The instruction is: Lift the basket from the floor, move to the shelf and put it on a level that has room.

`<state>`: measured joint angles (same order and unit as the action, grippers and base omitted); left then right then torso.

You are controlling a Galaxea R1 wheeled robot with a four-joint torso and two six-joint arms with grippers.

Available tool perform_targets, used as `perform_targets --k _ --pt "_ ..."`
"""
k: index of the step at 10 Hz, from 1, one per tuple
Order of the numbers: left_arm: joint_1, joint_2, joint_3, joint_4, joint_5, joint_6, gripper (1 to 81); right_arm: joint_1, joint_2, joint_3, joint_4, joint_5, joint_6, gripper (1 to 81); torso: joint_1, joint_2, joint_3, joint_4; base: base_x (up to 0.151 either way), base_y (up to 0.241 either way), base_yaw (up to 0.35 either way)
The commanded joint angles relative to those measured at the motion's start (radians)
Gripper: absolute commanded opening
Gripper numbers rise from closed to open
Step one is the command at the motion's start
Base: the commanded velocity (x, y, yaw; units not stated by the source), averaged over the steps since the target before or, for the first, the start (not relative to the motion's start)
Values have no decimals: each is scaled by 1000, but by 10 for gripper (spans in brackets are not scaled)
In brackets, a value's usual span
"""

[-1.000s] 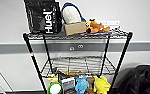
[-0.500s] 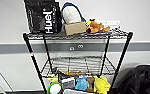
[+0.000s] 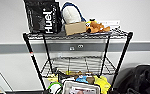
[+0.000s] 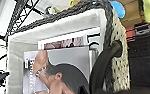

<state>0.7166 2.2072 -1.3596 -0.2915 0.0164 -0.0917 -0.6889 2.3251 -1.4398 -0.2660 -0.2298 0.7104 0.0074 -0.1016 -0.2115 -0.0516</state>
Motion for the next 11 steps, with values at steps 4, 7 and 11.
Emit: perform_targets --k 4,7,11 --pt "-269 -93 213 -78 30 4 10 295 -140 213 16 -57 109 10 0 0 0 0 0 0 0" --pt "-323 -132 270 -107 30 3 10 357 -182 276 16 -79 147 10 0 0 0 0 0 0 0" --pt "-450 -159 312 -166 39 -5 10 505 -205 345 11 -154 242 10 0 0 0 0 0 0 0"
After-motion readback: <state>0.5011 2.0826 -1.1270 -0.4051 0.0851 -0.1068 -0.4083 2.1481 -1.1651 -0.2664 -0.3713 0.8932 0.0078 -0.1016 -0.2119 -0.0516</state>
